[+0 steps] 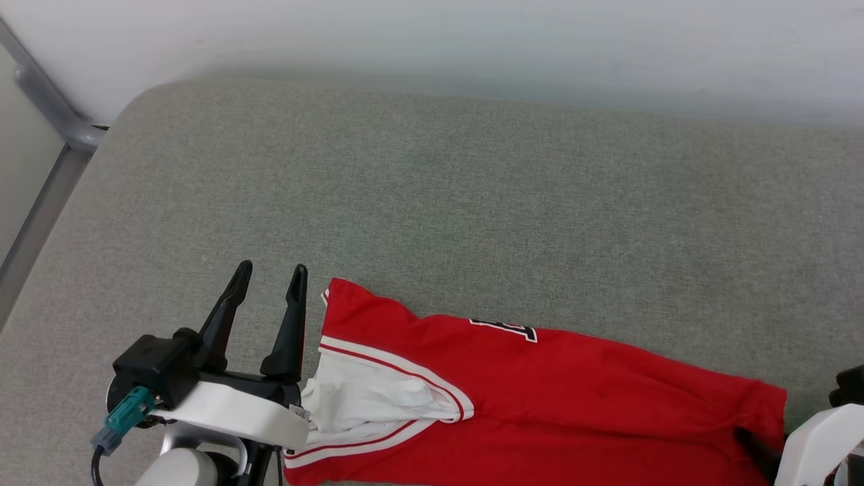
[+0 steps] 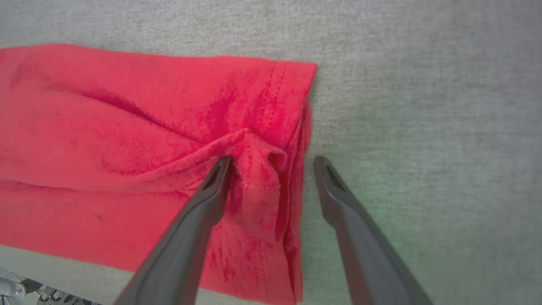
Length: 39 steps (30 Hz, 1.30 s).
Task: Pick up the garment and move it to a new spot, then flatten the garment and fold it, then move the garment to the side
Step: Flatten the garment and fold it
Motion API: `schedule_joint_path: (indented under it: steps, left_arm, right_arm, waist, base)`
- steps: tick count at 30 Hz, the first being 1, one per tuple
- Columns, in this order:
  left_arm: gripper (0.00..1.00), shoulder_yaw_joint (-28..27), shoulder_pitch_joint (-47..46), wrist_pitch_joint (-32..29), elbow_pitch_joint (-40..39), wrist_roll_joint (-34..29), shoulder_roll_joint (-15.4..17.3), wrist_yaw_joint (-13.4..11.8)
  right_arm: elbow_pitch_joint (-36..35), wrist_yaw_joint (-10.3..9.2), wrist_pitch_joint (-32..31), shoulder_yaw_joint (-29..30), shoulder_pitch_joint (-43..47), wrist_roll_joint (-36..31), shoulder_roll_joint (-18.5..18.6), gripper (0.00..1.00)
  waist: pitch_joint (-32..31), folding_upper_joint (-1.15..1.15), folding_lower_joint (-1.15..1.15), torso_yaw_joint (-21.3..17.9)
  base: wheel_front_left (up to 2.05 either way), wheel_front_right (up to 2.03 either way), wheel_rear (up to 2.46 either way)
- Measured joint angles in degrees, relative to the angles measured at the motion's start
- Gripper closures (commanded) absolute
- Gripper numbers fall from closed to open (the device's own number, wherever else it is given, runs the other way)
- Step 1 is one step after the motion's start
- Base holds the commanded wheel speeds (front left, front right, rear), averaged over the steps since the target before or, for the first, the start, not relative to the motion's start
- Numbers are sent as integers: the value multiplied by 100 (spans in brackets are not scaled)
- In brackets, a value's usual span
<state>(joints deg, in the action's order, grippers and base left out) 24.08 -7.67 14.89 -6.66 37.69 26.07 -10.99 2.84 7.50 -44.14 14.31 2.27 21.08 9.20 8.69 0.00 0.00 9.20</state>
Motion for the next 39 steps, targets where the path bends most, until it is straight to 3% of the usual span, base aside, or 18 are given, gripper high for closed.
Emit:
schedule_joint_path:
  steps: [5, 6, 7, 8, 19, 31, 36, 39]
  left_arm:
    - [0, -41, -30, 1, 14, -131, -75, 85]
    - [0, -60, -30, 1, 19, -157, -88, 90]
    - [0, -91, -30, 1, 13, -188, -101, 93]
    - [0, -102, -30, 2, 18, -196, -109, 108]
    - [0, -98, 185, 10, 277, -393, -120, 134]
    - [0, -111, 365, 10, 437, -466, -121, 114]
    - [0, -96, 407, 10, 459, -467, -130, 91]
    - [0, -64, 451, 8, 482, -457, -140, 90]
  right_arm:
    - [244, -11, -174, -171, -71, 101, 32, 0]
    - [255, -11, -202, -188, -84, 122, 31, 60]
    - [255, -11, -205, -211, -95, 153, 24, 91]
    - [261, -11, -209, -229, -96, 168, 12, 100]
    - [131, 2, -19, -223, -224, 216, 1, 100]
    - [115, 1, -380, 1366, -241, 4, 71, 100]
    - [111, 0, -1269, 1736, -532, 789, -368, 100]
    - [146, 0, -2104, 1880, -700, 1745, -588, 100]
  waist:
    - [129, 0, 0, 74]
    - [124, 0, 0, 69]
    - [111, 0, 0, 58]
    - [91, 0, 0, 50]
    - [-350, 0, 0, -186]
    - [-668, 0, -1, -456]
    - [-732, 0, 0, -491]
    - [-778, 0, 0, -492]
  base:
    - [0, 0, 0]
    - [0, 0, 0]
    - [0, 0, 0]
    - [0, 0, 0]
    - [0, 0, 0]
    - [0, 0, 0]
    - [0, 0, 0]
    - [0, 0, 0]
